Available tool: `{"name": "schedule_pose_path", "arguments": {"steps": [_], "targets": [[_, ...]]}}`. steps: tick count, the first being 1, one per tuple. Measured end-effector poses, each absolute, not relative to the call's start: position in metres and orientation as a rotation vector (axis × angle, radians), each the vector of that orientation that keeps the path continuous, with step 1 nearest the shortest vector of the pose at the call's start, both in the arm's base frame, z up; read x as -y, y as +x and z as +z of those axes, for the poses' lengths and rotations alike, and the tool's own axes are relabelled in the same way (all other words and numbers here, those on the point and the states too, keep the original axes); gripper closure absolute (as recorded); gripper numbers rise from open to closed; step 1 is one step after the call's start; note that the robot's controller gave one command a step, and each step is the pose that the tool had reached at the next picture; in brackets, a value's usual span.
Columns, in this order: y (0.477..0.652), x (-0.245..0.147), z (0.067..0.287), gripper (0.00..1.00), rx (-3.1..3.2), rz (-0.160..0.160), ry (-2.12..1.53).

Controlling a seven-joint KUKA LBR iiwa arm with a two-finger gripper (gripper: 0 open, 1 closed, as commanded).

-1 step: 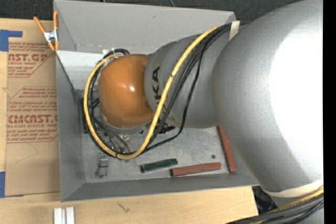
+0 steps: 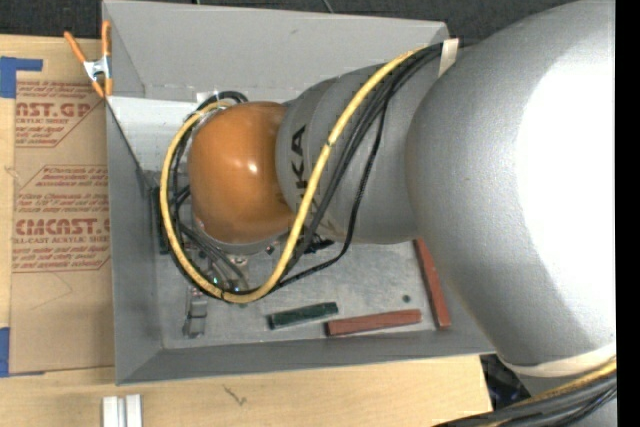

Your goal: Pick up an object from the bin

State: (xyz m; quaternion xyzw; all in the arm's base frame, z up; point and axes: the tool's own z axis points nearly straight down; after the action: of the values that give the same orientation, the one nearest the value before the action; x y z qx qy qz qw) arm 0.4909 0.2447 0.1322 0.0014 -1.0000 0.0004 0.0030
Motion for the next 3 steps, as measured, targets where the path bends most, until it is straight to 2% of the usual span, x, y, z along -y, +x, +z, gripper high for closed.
{"name": "schedule_pose_path", "arguments": {"steps": [1,2,3], "targets": [[0.516,-0.224,0.138,0.0,3.14,-0.003,-0.104],[0.523,-0.216,0.178,0.0,3.139,0.001,0.077],[0.507,-0.208,0.069,1.0,3.11,-0.002,0.443]]}}
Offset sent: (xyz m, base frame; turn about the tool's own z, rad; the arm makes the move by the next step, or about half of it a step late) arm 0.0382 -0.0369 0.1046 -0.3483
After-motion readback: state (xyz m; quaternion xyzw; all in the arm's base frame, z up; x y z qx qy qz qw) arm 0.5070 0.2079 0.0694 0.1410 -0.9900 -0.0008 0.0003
